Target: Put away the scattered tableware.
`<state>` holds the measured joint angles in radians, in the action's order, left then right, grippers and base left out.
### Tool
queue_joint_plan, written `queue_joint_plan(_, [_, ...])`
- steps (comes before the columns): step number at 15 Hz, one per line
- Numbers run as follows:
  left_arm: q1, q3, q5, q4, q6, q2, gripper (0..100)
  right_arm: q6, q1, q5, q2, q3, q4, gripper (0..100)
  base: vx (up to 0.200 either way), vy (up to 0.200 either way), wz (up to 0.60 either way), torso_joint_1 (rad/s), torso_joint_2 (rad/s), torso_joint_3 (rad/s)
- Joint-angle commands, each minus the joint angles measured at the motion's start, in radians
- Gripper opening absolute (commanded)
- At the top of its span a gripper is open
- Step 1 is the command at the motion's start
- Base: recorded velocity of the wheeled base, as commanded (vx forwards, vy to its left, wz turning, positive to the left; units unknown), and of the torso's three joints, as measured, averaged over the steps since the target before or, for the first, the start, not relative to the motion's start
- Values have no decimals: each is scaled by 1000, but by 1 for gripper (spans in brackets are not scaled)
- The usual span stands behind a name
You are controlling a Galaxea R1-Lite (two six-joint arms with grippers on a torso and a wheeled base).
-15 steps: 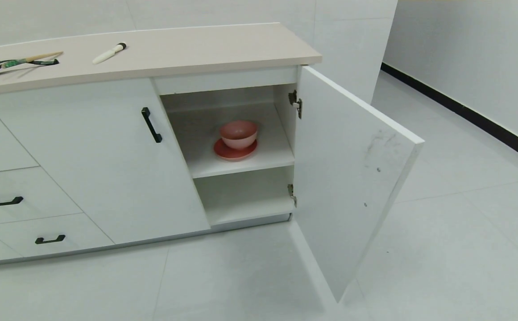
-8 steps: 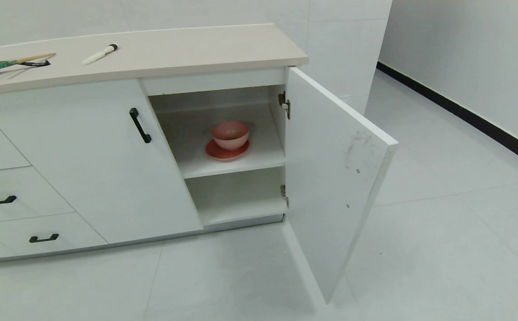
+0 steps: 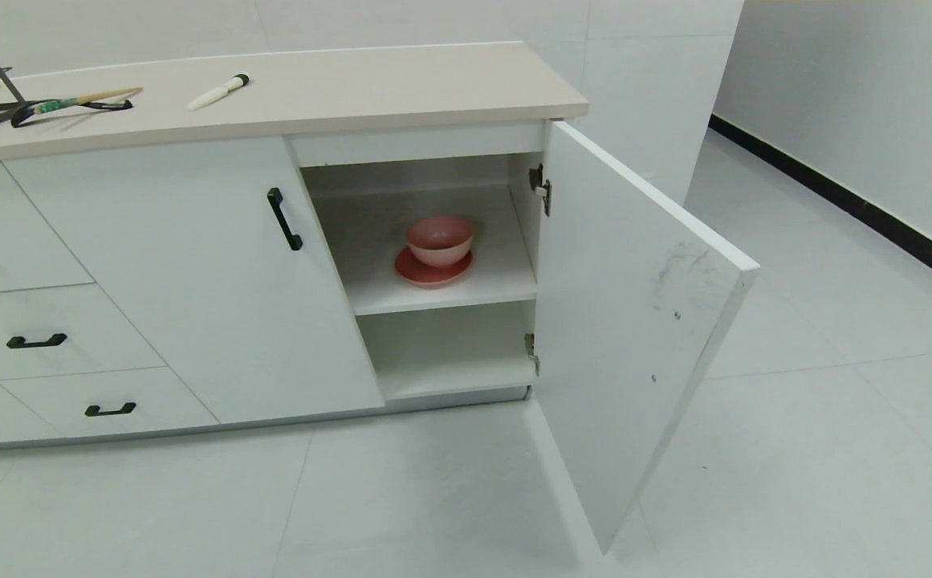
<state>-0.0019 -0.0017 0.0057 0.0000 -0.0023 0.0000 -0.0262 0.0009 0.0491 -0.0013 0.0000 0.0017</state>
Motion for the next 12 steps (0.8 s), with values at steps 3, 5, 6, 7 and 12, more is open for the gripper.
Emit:
queue_joint_plan(3, [2,0,0,0,-16,0,100,2,1,-2,1,0,0,0,0,0,0,0,0,0])
queue_joint_plan(5, [2,0,0,-2,-21,0,100,8,1,-3,1,0,0,0,0,0,0,0,0,0])
queue_joint_plan(6, [2,0,0,-2,-19,0,100,8,1,-3,1,0,0,0,0,0,0,0,0,0])
queue_joint_plan(7, [2,0,0,0,-16,0,100,6,1,-2,1,0,-2,0,0,0,0,0,0,0])
queue_joint_plan(12, [2,0,-4,0,2,0,100,-47,1,34,1,0,-230,0,0,0,0,0,0,0])
